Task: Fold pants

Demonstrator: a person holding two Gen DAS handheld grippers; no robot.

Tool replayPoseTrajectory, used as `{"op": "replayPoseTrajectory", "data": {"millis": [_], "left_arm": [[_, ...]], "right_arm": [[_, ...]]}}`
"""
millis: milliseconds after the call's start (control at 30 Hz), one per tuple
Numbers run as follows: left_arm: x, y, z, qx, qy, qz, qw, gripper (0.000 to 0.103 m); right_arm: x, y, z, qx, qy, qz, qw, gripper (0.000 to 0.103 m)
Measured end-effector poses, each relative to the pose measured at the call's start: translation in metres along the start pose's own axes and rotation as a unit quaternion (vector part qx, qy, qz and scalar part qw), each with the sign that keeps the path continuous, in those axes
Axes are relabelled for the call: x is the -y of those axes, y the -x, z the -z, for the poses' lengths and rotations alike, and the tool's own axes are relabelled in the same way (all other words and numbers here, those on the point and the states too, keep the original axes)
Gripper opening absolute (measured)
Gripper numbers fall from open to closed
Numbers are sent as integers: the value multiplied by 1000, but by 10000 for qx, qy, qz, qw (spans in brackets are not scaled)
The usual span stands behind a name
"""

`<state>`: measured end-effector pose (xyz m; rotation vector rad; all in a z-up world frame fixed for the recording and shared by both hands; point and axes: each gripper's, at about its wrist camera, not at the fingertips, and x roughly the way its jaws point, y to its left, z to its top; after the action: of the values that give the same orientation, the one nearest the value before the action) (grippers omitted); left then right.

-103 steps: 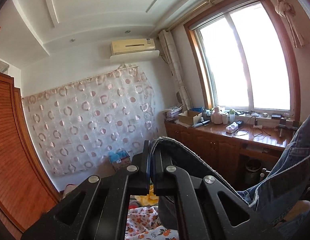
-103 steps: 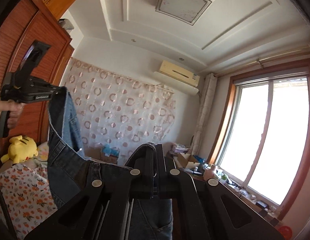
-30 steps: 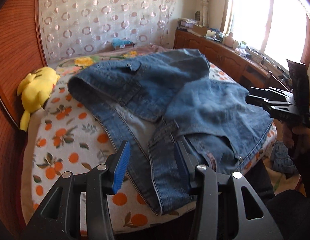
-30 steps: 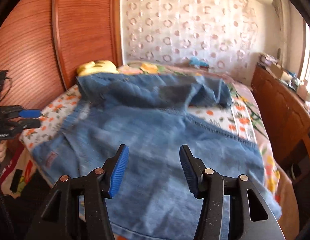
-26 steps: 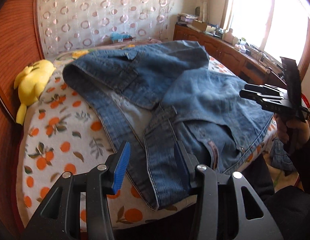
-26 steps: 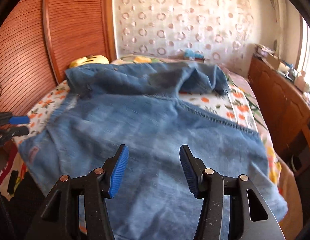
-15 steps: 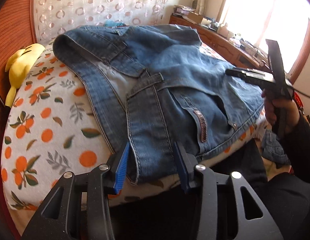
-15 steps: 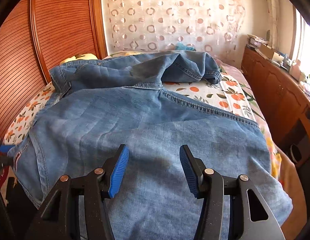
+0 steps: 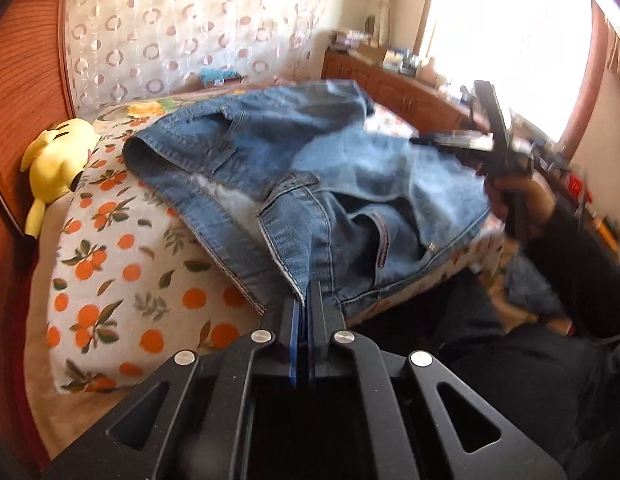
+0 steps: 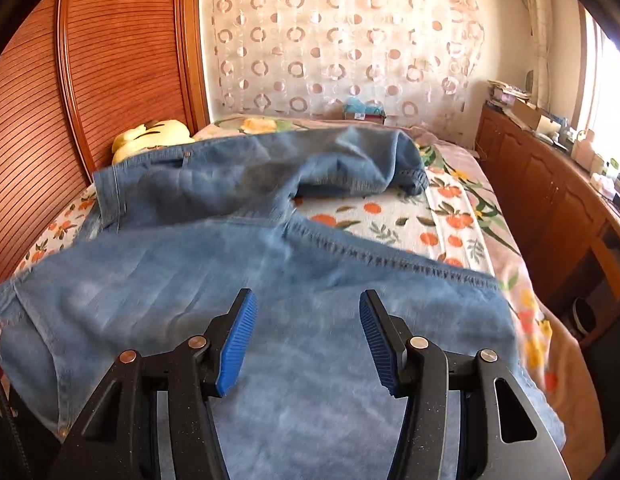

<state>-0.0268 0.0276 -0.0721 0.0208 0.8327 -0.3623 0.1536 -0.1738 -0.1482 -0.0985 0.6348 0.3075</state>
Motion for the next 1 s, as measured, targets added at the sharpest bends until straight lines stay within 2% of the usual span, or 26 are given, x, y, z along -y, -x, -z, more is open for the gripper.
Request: {"op": "replayPoseTrajectory", "data": {"millis": [167, 400, 467, 767, 1000], "left_arm": [[-14, -10, 1, -104, 243, -237, 9994, 9], [-35, -8, -23, 253, 306, -355, 9986, 31], [-42, -16, -36, 297, 276, -467, 9981, 31], [-75, -78, -90, 237, 310, -406, 9984, 44], [-109, -119, -119, 115, 503, -717, 9961, 44]], "right_arm": [[-5, -19, 8, -173, 77, -87, 9998, 57], [-11, -41, 18, -357, 47, -192, 9992, 57], [-10, -43, 18, -355, 26, -219, 9991, 57], [1, -51, 19, -358, -289, -328, 9984, 57], [-7, -51, 21, -293, -274, -230, 9989, 57]]}}
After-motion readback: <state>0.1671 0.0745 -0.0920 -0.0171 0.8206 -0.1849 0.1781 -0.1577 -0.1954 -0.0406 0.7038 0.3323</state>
